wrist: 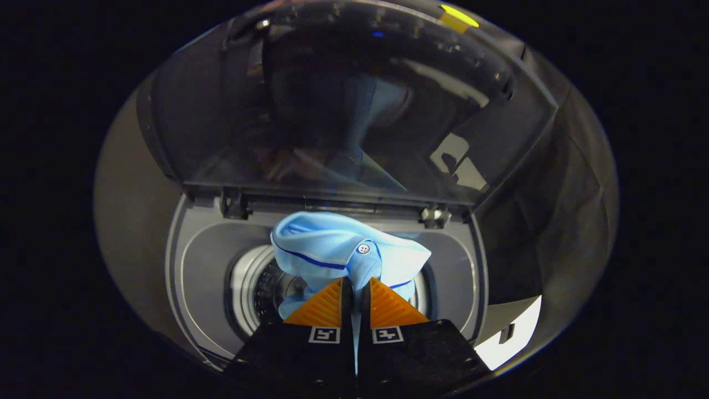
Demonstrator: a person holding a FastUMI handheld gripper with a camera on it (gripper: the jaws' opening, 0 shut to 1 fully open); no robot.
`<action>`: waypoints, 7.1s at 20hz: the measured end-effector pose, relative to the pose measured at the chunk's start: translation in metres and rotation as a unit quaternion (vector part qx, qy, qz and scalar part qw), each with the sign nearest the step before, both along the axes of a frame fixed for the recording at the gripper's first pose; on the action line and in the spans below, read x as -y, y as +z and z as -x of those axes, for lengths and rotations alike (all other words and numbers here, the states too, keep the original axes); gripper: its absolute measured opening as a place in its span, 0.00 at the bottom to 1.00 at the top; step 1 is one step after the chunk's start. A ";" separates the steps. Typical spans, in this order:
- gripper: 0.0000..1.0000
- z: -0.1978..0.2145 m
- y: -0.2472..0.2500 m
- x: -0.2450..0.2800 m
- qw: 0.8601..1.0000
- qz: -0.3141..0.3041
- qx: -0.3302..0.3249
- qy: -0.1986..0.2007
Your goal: Put the clothes into the washing machine and then close the washing machine lid.
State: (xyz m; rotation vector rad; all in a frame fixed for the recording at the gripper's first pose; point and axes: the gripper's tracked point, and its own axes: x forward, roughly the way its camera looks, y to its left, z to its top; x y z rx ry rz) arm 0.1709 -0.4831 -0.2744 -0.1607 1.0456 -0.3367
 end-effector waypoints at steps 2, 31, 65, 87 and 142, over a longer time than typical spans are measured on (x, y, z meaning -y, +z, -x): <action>0.07 0.006 -0.025 -0.001 1.000 -0.014 -0.020 -0.007; 0.99 -0.001 0.032 0.006 1.000 -0.017 0.010 -0.017; 0.99 -0.163 0.229 0.007 0.981 -0.038 0.189 0.016; 0.98 -0.038 0.202 -0.008 0.970 -0.047 0.237 0.028; 0.97 0.063 0.430 -0.059 0.868 -0.044 0.482 0.110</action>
